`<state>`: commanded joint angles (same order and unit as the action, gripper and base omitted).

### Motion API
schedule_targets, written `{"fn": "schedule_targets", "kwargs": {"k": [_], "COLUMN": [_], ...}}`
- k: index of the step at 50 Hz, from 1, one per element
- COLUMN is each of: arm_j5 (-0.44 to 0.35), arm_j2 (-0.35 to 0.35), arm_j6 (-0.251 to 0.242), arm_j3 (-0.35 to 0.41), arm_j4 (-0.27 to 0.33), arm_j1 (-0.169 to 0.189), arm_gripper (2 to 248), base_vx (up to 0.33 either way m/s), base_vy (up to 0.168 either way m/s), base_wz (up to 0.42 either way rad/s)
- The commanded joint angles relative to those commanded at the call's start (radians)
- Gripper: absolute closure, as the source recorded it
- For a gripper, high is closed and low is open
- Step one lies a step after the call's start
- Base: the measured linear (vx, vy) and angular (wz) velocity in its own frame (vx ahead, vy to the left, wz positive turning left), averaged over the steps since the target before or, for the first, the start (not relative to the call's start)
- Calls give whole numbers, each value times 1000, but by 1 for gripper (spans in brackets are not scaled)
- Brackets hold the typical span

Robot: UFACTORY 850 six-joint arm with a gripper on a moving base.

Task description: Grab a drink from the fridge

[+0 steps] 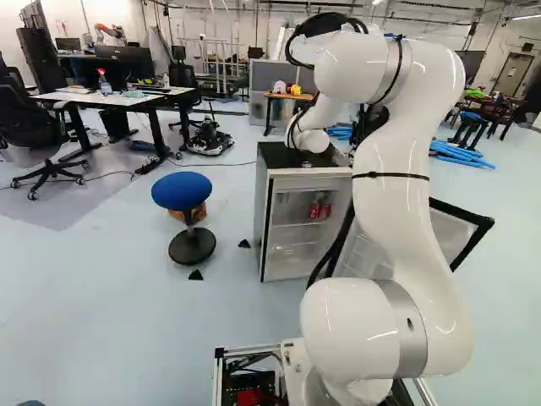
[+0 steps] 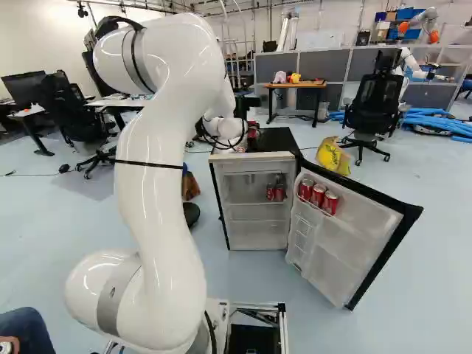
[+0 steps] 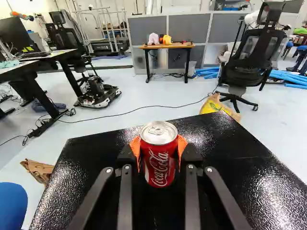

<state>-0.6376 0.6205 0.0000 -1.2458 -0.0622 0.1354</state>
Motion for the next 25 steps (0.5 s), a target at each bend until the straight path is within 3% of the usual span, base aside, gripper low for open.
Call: {"fn": "schedule_targets", "kwargs": {"k": [21, 22, 25], "arm_j5": [0, 0, 0], "arm_j2": [0, 0, 0], "arm_j6": [0, 0, 0], "arm_j3": [0, 0, 0], "arm_j4": [0, 0, 0], "arm_j1": [0, 0, 0], "arm_gripper": [153, 125, 125], "base_vx": [0, 0, 0], "base_vy": [0, 0, 0], "base_wz": [0, 0, 0]}}
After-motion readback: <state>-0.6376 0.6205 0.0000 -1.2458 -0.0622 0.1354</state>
